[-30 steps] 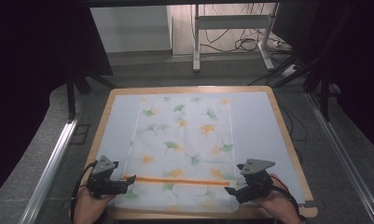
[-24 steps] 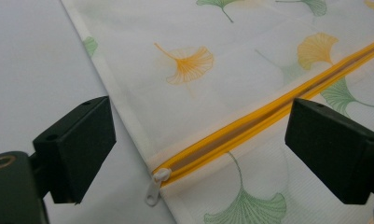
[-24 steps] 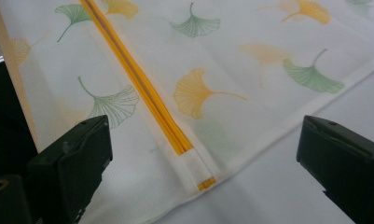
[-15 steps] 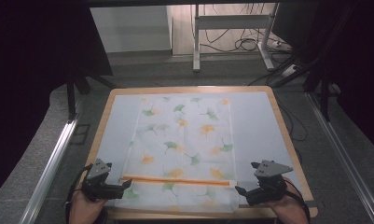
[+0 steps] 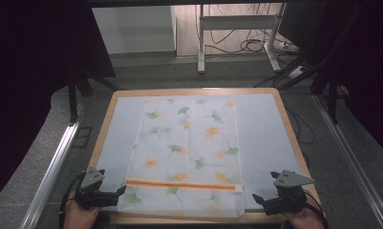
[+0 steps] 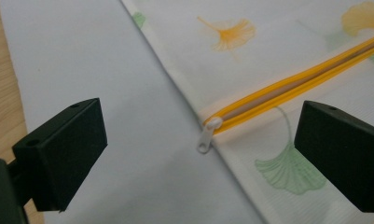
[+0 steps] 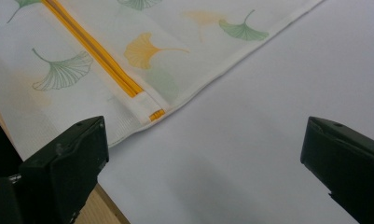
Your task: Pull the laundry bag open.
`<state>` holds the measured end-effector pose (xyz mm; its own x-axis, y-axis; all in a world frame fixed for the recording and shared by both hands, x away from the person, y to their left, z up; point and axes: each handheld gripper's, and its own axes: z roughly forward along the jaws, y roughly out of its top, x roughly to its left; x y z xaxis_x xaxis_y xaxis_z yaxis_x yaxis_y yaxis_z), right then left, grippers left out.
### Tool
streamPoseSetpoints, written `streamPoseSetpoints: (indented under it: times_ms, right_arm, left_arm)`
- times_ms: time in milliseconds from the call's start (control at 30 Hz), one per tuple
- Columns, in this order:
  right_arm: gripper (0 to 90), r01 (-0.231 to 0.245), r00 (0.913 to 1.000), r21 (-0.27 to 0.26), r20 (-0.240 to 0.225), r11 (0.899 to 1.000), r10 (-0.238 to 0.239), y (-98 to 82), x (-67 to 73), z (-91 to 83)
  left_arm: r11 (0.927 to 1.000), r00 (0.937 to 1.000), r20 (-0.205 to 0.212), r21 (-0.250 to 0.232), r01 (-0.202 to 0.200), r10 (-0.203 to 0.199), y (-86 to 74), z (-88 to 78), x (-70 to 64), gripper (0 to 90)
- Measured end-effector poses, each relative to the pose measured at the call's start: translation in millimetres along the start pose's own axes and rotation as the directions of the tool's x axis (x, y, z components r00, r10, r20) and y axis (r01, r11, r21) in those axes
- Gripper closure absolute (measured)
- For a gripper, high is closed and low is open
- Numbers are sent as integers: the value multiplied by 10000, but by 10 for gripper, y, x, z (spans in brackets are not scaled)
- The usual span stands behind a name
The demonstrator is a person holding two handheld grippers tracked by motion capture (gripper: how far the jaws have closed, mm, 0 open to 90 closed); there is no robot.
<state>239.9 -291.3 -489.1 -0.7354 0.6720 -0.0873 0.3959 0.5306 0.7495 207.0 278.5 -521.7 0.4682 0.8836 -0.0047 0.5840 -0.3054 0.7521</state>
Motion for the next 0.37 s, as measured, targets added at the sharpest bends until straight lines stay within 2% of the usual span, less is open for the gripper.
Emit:
streamPoseSetpoints:
  times_ms: [200, 367]
  right_arm:
    - [8, -320, 9995, 195, 75, 9993, 318, -37, -58, 25]
    - [9, -257, 9996, 253, 109, 9993, 255, -38, -61, 38]
  left_arm:
    - [10000, 10000, 20, 85, 32, -32, 2, 14, 2, 17]
    - [9998, 10000, 60, 188, 21, -22, 10, 28, 2, 18]
